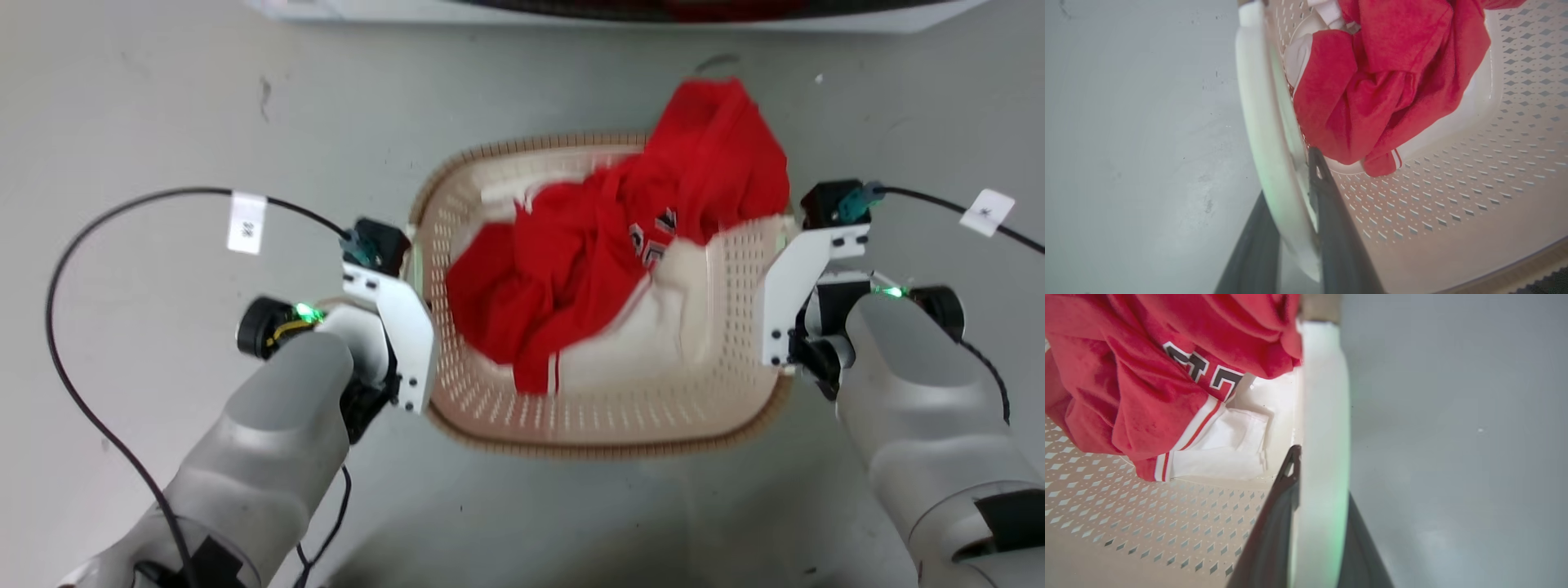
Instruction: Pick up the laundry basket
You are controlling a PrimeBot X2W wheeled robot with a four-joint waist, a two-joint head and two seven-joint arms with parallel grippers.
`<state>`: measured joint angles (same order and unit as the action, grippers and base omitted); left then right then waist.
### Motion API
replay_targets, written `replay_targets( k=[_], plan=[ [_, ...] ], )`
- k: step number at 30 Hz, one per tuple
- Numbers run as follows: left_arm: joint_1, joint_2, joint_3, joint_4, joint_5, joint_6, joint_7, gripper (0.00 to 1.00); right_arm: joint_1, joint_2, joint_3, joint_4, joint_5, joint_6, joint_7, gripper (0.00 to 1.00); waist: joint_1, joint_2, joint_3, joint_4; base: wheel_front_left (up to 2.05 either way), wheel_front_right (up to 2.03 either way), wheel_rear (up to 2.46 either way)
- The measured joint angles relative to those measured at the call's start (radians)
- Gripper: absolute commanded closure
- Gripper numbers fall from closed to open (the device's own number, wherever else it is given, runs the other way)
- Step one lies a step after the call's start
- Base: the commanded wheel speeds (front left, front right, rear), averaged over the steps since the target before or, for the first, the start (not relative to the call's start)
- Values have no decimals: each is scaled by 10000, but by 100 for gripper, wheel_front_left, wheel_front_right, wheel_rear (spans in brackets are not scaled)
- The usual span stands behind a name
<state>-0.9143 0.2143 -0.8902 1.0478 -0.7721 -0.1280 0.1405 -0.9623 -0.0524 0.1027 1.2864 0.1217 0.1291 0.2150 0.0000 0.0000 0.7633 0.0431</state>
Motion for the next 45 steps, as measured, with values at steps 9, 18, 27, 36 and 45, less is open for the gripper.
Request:
replay_targets(
  k=[9, 18, 27, 36, 45],
  plan=[
    [712, 734, -1164, -1095, -1896, 0, 2044, 100, 547, 61, 69, 12, -422, 17, 2380, 100, 0, 0, -1709, -208, 0, 0, 0],
    [1024, 1358, -2067, -1682, -3041, -12, 3331, 100, 1135, 105, 1262, -142, 784, 17, 4038, 100, -1, 0, -3887, -332, 0, 0, 0],
    [1128, 1822, -2627, -1952, -3703, -29, 4015, 100, 1593, 128, 2196, -543, 1845, 15, 4531, 100, -2, 0, -5864, -388, 0, 0, 0],
    [1527, 2150, -3010, -2213, -4614, -31, 5212, 100, 2032, 174, 2886, -525, 2731, 15, 5609, 100, -4, 0, -7505, -390, 0, 0, 0],
    [1764, 2222, -3135, -2243, -5181, -29, 5887, 100, 2057, 159, 3381, -616, 3396, 13, 6500, 100, -3, 0, -8224, -424, 0, 0, 0]
  ],
)
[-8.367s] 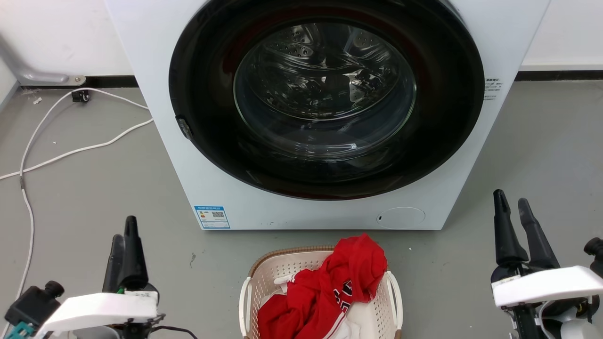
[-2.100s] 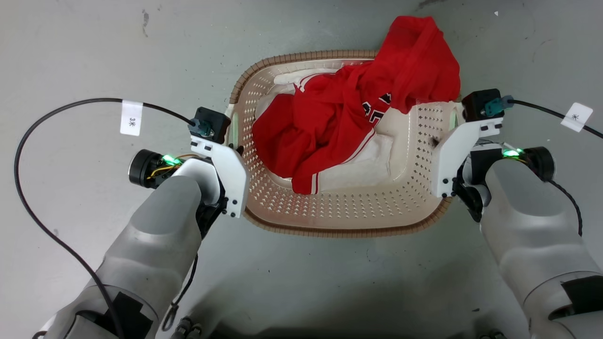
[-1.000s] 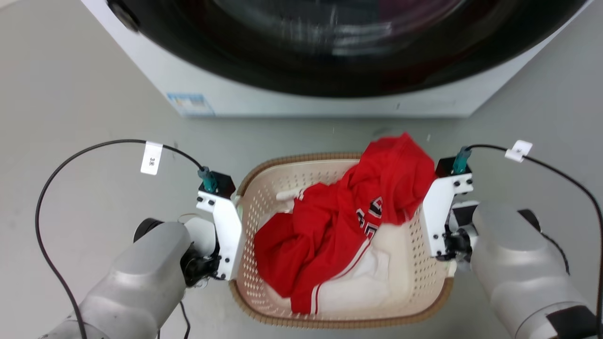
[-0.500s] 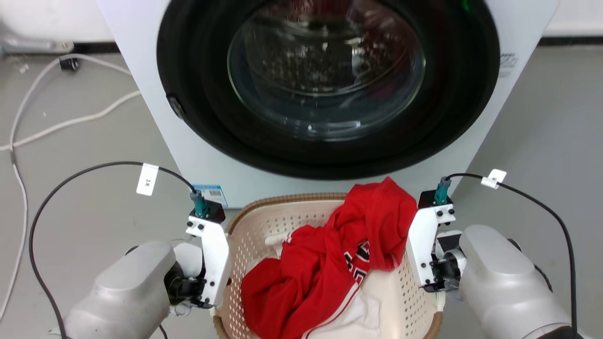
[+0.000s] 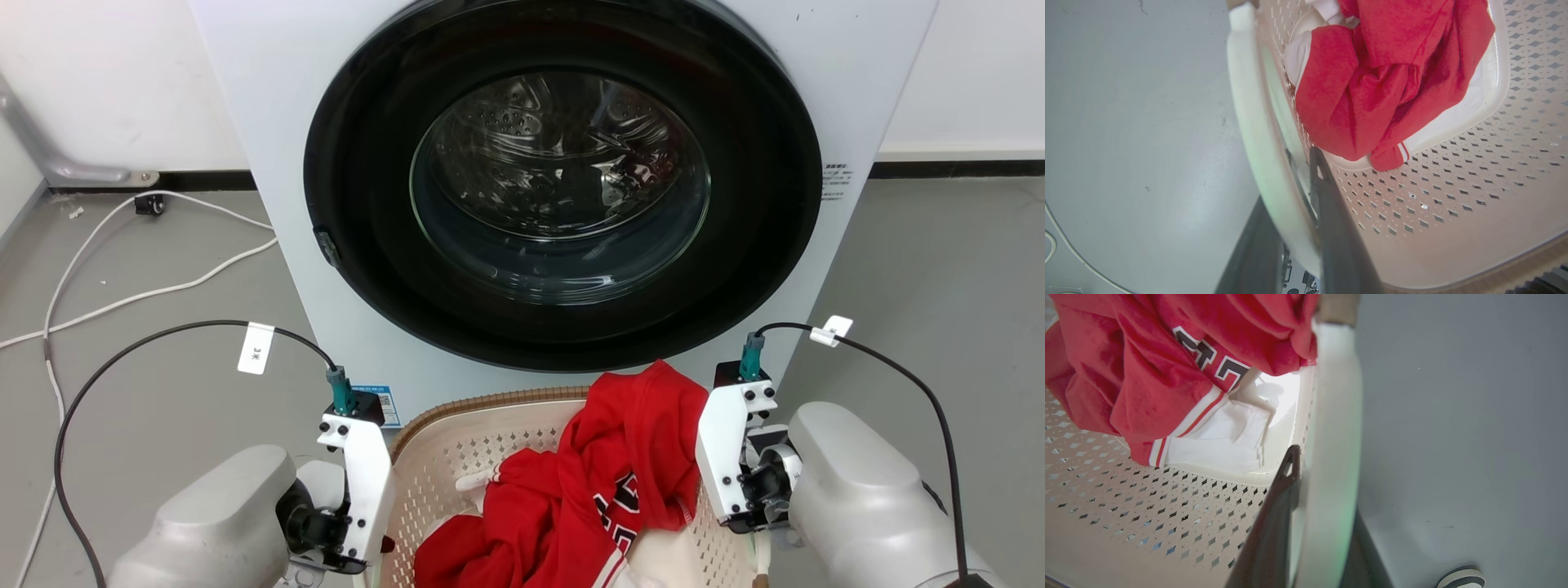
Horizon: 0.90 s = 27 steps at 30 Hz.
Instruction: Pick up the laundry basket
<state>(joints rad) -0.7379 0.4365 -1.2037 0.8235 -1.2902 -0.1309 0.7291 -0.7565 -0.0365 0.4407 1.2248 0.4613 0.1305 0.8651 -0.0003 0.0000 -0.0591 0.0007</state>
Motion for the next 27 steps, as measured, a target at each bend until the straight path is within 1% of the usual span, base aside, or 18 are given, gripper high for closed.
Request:
replay_targets(
  k=[8, 27],
  plan=[
    [26, -48, -102, 90, -84, 0, 182, 100, 5, -13, 374, -98, 330, -13, 245, 100, 1, 0, -199, -22, 0, 0, 0],
    [77, -48, -265, 50, -236, 2, 349, 100, 71, -42, 886, 12, 826, -15, 249, 100, 3, 0, -285, 11, 0, 0, 0]
  ],
)
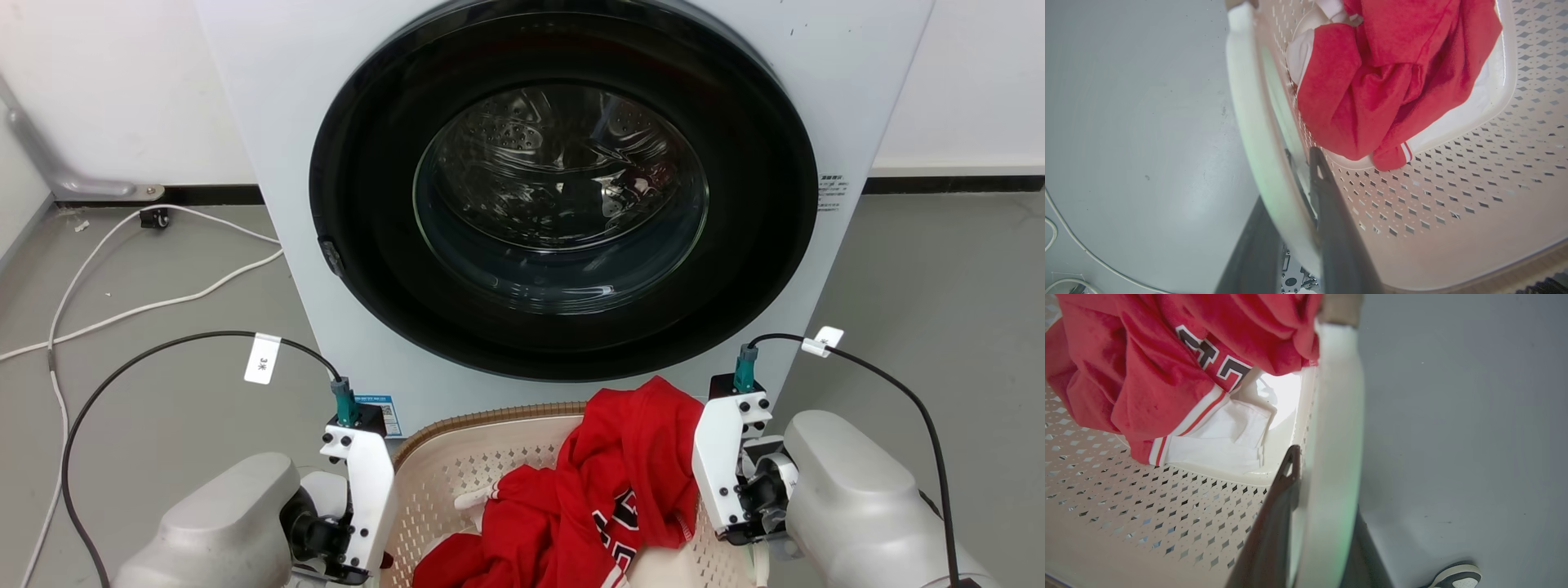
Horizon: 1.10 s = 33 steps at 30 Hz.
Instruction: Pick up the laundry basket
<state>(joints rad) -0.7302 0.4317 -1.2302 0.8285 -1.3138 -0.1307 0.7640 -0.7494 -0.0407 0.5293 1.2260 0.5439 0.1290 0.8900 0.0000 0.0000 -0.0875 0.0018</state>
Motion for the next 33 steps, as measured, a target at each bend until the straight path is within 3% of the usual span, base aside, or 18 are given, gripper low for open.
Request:
replay_targets(
  k=[33],
  plan=[
    [-190, -61, -136, 272, 56, 0, -355, 100, -197, -4, 570, 186, 554, 0, -627, 100, 0, 0, 50, -35, 0, 0, 0]
  ],
)
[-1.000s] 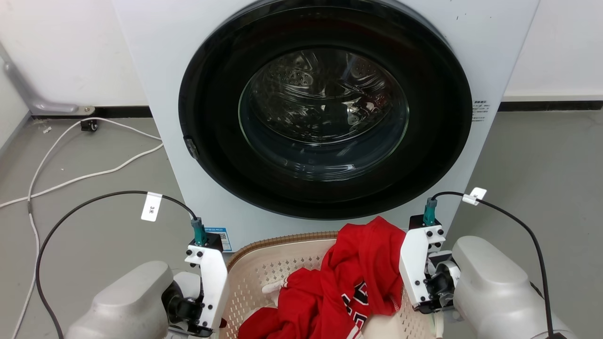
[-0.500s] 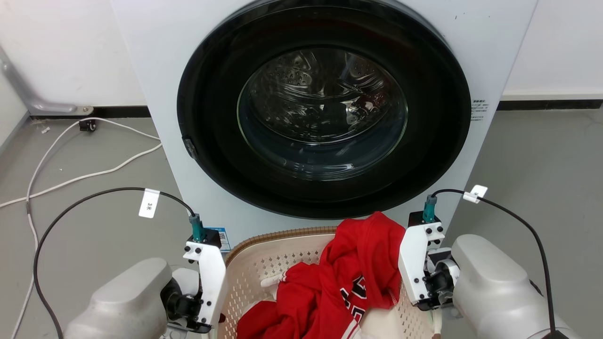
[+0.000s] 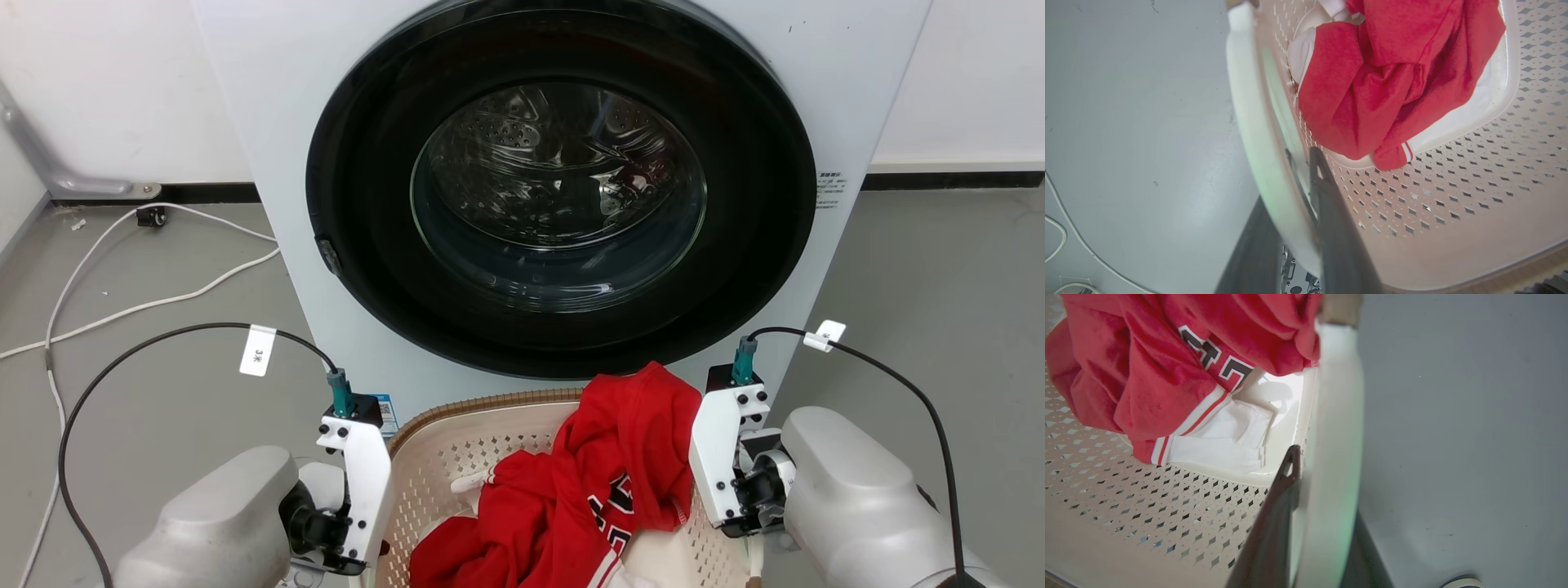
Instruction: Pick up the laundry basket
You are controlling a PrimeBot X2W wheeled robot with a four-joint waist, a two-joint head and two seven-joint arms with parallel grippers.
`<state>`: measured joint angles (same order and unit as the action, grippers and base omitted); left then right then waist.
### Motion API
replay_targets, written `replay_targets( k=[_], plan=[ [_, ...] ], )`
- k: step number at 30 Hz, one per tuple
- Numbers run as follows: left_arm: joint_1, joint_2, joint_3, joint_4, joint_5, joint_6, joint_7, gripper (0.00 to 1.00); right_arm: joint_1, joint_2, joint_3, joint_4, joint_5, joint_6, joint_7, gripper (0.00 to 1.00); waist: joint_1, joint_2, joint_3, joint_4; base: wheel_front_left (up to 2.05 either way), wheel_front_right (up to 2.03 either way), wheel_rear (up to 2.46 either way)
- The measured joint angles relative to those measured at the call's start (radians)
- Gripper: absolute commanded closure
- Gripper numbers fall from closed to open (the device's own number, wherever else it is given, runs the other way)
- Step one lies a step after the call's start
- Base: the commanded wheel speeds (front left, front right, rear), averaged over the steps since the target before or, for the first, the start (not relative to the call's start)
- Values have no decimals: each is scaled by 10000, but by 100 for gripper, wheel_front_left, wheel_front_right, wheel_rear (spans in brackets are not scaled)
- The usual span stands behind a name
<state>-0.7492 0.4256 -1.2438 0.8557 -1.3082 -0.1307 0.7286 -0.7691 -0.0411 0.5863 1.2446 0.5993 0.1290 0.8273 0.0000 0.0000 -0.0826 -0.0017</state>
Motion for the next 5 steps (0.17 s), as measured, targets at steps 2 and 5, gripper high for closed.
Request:
replay_targets(
  k=[2, 5],
  plan=[
    [-6, -2, -8, 10, -4, 0, 2, 100, 0, 0, 42, 4, 61, 0, 0, 100, 0, 0, 1, -1, 0, 0, 0],
    [-25, -2, -21, 23, -25, 0, 15, 100, 0, 0, 100, 4, 128, 0, 0, 100, 0, 0, 2, -5, 0, 0, 0]
  ],
)
